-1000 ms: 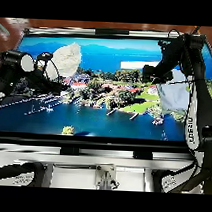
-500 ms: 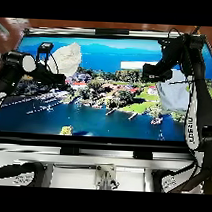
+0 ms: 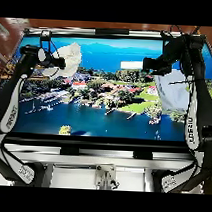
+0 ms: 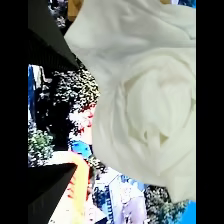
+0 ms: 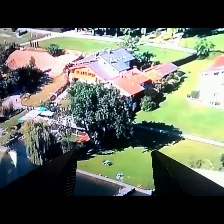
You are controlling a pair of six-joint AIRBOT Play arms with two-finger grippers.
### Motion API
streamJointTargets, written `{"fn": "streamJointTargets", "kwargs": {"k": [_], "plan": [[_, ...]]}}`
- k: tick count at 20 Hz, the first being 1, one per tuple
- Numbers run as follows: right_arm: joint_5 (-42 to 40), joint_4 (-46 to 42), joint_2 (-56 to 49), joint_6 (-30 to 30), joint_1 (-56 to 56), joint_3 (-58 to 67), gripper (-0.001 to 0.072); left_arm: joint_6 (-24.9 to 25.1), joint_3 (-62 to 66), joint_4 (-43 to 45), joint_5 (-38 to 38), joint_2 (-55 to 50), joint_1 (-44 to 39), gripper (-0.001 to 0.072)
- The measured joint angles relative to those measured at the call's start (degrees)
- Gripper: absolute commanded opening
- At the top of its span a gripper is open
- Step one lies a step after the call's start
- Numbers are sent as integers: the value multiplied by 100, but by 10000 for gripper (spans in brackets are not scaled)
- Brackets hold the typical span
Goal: Fold the shirts.
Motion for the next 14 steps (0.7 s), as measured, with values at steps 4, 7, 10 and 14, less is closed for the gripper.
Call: {"fn": "streamJointTargets", "kwargs": {"k": [4, 7, 10, 14], "plan": [[87, -11, 0, -299, 0, 0, 562, -225, 474, 20, 168, -817, 120, 673], [144, -13, 0, -520, 0, 0, 562, -448, 588, 35, 625, -1097, 142, 644], [190, -13, 0, -673, 0, 0, 562, -737, 632, 35, 1008, -1222, 157, 306], [219, -26, 0, -745, 0, 0, 563, -944, 651, -46, 1051, -1279, 162, 34]]}}
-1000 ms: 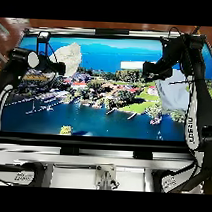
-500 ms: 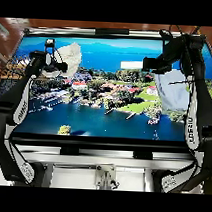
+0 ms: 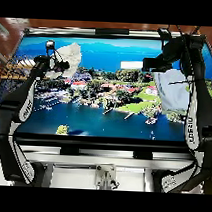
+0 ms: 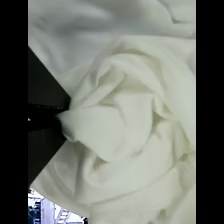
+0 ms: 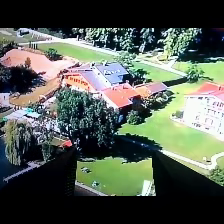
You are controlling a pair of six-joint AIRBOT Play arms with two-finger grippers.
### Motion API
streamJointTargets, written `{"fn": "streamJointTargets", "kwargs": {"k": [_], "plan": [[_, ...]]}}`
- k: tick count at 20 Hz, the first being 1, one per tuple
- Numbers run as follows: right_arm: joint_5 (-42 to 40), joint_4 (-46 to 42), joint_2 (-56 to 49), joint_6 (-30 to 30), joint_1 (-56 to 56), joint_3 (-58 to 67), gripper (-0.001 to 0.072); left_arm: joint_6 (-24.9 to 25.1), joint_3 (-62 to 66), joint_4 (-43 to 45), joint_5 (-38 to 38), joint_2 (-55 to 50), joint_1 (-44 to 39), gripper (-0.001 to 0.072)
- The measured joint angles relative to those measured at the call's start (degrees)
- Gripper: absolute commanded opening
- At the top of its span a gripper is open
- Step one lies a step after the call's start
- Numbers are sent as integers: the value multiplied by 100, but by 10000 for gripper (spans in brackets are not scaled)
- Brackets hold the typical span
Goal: Fold the shirts.
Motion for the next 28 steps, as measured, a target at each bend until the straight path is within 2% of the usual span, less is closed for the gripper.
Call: {"fn": "streamJointTargets", "kwargs": {"k": [3, 9, 11, 13, 16, 19, 21, 25, 26, 27, 28], "plan": [[33, -50, 0, -33, 0, 0, 563, 74, 2, -48, -109, 321, -122, 33], [76, 24, 713, -31, 0, 0, 562, 1587, 7, -127, -175, 2321, -1128, 34], [111, -26, 1298, -7, 0, 2, 563, 1878, 11, -138, -326, 3178, -1545, 34], [79, -173, 1982, 63, 0, 4, 563, 1974, 9, -131, -855, 3921, -1888, 34], [-269, -289, 2806, 195, 0, 7, 563, 1821, -162, -120, -2059, 4721, -2210, 34], [-894, -227, 3268, 192, 4, -20, 563, 1410, -1047, -116, -3075, 5261, -2430, 34], [-1316, -85, 3403, 140, 9, -195, 563, 1023, -2164, -122, -3152, 5608, -2614, 34], [-1626, 549, 3569, 107, 107, -1368, 563, 76, -4616, -452, -2586, 6061, -3060, 50], [-1541, 640, 3593, 105, 212, -1762, 564, -164, -5073, -575, -2446, 6116, -3154, 267], [-1377, 723, 3622, 105, 352, -2203, 565, -345, -5383, -664, -2350, 6155, -3204, 601], [-1204, 776, 3639, 103, 496, -2601, 608, -487, -5598, -695, -2328, 6190, -3230, 720]]}}
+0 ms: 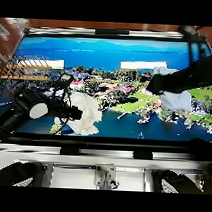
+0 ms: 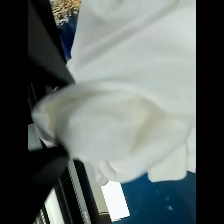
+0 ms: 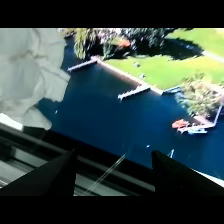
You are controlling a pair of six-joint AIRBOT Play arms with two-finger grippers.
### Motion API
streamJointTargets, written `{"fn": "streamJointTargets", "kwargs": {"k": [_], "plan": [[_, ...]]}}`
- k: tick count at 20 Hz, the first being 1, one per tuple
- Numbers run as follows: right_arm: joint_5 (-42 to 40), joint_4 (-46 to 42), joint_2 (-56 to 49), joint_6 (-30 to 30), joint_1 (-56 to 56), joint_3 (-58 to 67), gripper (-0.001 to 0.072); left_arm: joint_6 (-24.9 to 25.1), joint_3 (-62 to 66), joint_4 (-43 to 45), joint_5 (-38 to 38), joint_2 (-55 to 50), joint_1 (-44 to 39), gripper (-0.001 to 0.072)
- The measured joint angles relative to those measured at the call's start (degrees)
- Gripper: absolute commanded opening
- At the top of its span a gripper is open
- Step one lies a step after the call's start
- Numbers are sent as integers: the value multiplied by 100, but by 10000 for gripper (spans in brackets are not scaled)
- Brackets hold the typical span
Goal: Fold the shirts.
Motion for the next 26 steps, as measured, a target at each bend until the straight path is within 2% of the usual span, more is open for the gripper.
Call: {"fn": "streamJointTargets", "kwargs": {"k": [1, 5, 8, 11, 15, 23, 26], "plan": [[260, 59, 2, 2, 155, -407, 667, -107, -103, -33, -15, 46, -7, 720], [1025, 378, -94, -11, 431, -1427, 667, -9, -4, 177, -691, 391, 437, 720], [1261, 592, -396, -35, 476, -1714, 666, 321, -122, 291, -1272, 769, 1377, 720], [1366, 997, -826, -181, 490, -1818, 666, 654, -713, -140, -1408, 986, 2341, 720], [1401, 1425, -1397, -319, 501, -1867, 666, 874, -1617, -909, -603, 901, 3174, 720], [1373, 1661, -2055, -361, 503, -1880, 666, 1165, -1746, -1657, 1115, -492, 3526, 707], [1399, 1746, -2291, -280, 533, -1880, 666, 1241, -1567, -1862, 1397, -938, 3541, 215]]}}
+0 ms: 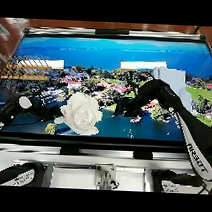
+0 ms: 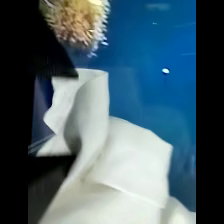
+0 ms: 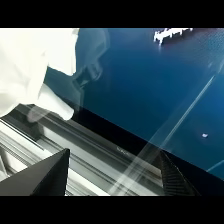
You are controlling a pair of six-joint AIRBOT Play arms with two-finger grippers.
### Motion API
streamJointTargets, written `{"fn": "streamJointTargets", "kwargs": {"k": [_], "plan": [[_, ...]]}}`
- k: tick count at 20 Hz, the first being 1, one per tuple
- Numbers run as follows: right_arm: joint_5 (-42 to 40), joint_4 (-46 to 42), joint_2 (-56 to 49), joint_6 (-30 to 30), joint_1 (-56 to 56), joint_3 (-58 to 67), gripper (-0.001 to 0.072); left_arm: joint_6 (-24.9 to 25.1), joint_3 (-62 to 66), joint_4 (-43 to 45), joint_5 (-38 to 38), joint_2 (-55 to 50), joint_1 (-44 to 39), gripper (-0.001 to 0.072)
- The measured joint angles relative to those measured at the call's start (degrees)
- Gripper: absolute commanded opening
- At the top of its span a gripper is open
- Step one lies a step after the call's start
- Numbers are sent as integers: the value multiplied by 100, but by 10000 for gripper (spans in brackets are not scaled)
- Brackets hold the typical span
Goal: Fold the shirts.
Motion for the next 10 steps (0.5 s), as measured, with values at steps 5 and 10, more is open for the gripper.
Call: {"fn": "streamJointTargets", "kwargs": {"k": [5, 10], "plan": [[431, 313, -472, 92, 431, 0, 666, 118, 278, -59, 142, -243, 11, 35], [1167, 791, -890, 197, 907, 0, 657, 380, 535, -46, -103, -256, 9, 35]]}}
